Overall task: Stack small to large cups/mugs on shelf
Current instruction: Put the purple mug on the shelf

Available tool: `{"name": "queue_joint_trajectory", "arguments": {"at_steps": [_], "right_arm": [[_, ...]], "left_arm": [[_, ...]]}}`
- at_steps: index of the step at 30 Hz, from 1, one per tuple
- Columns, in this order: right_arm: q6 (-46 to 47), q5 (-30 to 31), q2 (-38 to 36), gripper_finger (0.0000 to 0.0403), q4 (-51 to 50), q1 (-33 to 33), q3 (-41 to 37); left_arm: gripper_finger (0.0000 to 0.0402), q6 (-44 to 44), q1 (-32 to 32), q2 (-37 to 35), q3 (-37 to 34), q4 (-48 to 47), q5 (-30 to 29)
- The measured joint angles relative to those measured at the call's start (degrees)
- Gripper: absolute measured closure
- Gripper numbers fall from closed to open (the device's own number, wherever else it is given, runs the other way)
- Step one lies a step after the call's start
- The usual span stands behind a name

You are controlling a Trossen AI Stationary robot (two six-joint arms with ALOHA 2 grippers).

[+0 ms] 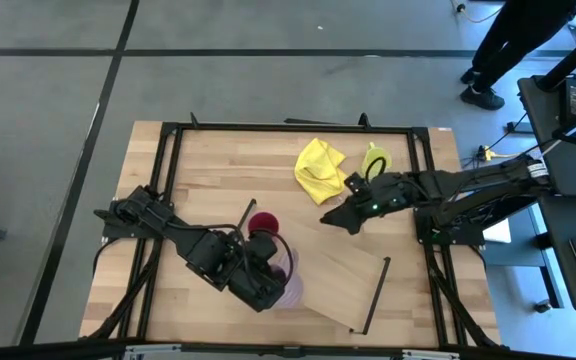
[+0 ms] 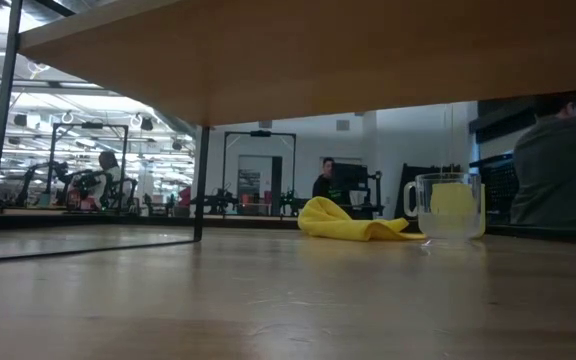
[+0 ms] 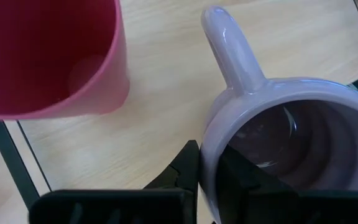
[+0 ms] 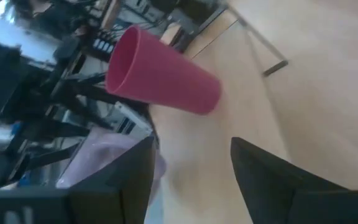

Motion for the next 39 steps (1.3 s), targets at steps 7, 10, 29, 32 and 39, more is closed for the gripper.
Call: {"name": "queue_joint_trajectory", "arguments": {"at_steps": [7,10,29,32,39], "right_arm": [[-0.04,-1.60,2.92,0.0191,1.70,0.00,-0.02],[-0.07,-1.80,3.27,0.0191,2.05,0.00,-0.02],[-0.87,-1.84,3.27,0.0191,3.25,-0.02,-0.02],[-1.01,-1.87,3.27,0.0191,3.25,-0.02,-0.02],[-1.29,-2.91,3.27,0.0191,3.25,-0.15,-0.02]], "left_arm": [[0.0376,-0.05,0.29,0.00,0.02,0.02,0.04],[0.0375,0.04,0.25,-0.02,0.02,0.02,0.04],[0.0373,0.00,1.06,-0.04,0.02,-1.38,-0.85],[0.0373,0.05,1.53,0.43,0.02,-1.31,-0.04],[0.0373,0.59,2.15,1.70,0.02,-1.33,0.39]]}}
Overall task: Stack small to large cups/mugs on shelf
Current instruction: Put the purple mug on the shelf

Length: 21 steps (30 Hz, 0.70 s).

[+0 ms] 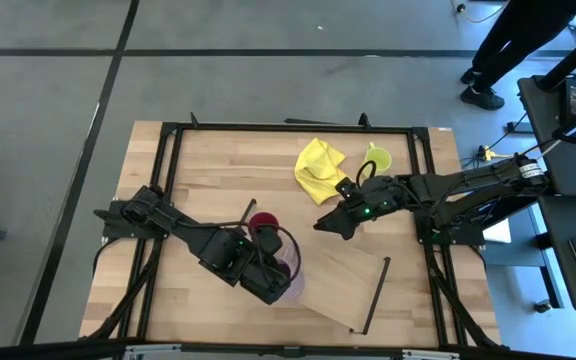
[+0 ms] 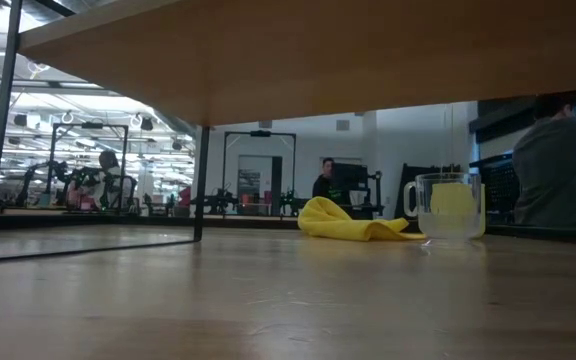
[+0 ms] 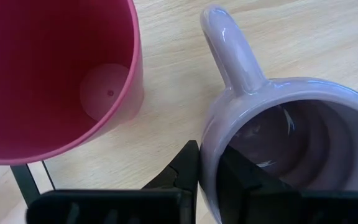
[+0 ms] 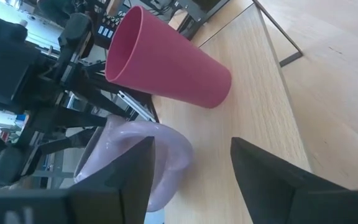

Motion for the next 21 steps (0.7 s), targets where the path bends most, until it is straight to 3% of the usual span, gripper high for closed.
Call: {"name": "queue_joint_trajectory", "arguments": {"at_steps": [21], "right_arm": [[-1.21,0.06,-0.02,0.0191,-0.23,0.00,0.00]], "left_arm": [[0.0370,-0.91,0.52,0.57,0.00,0.35,-1.83]]}}
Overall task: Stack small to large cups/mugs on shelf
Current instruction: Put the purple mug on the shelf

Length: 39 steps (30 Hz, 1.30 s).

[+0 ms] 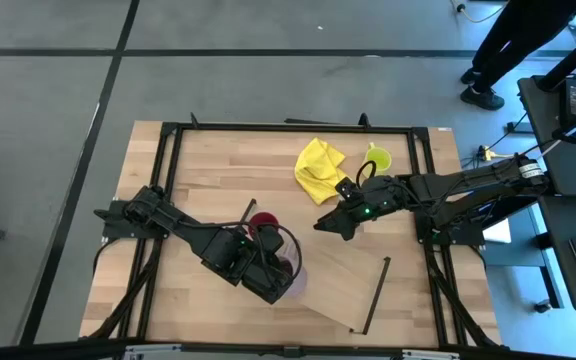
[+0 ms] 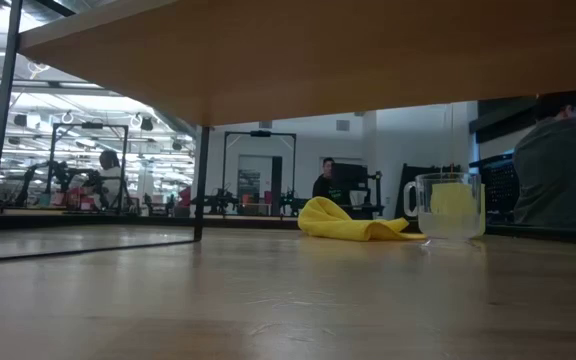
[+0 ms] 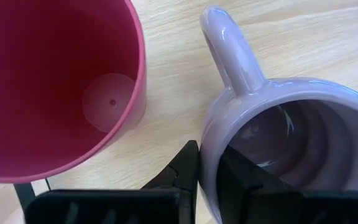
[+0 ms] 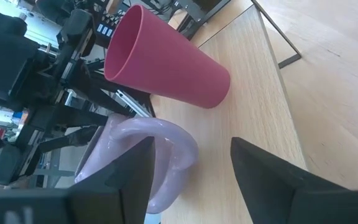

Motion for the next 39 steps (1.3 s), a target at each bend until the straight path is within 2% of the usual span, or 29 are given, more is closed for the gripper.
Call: {"name": "queue_joint_trajectory", "arguments": {"at_steps": [27,39], "right_arm": [[-1.83,-0.39,-0.02,0.0191,-1.22,0.00,0.00],[-1.96,-0.47,-0.02,0.0191,-1.52,0.00,0.00]], "left_arm": [[0.0332,-0.04,0.46,0.59,0.04,3.28,0.62],[0.0332,-1.05,0.46,0.42,0.79,4.02,0.83]]}}
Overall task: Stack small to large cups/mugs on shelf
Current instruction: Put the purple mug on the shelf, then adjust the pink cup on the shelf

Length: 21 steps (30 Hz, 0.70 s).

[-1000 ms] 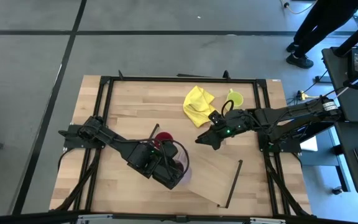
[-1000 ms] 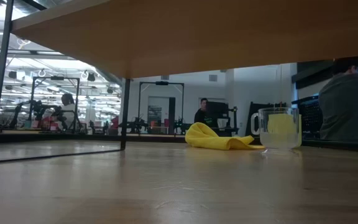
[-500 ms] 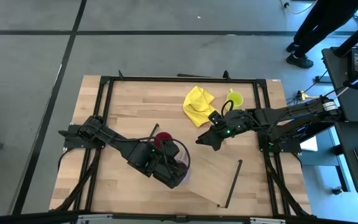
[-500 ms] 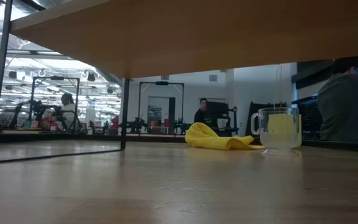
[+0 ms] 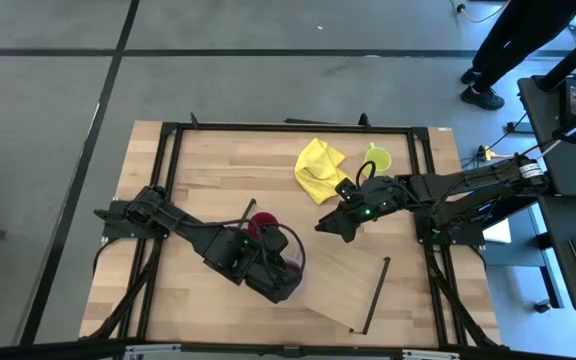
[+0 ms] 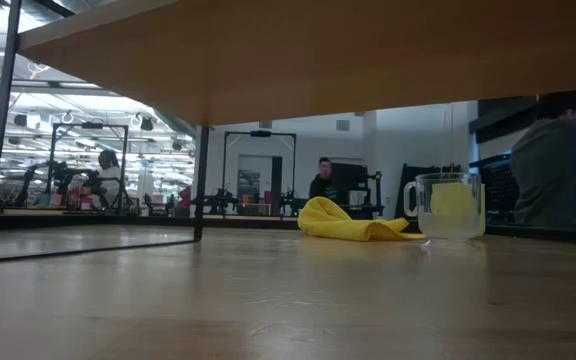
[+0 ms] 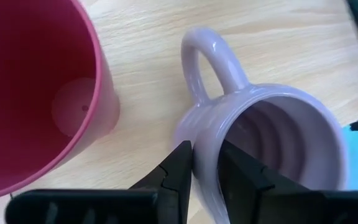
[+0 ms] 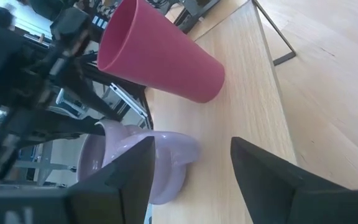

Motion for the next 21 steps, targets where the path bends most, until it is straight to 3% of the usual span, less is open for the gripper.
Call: {"name": "queue_joint_trajectory", "arguments": {"at_steps": [14,21], "right_arm": [[0.04,-2.41,0.00,0.0191,-1.77,-0.63,0.00],[0.75,-4.44,0.00,0.0191,-1.77,-0.81,0.00]], "left_arm": [[0.0333,3.54,-1.25,-0.26,6.38,-1.27,-3.26],[0.0333,1.57,-6.96,-0.68,6.27,-6.11,-2.27]]}}
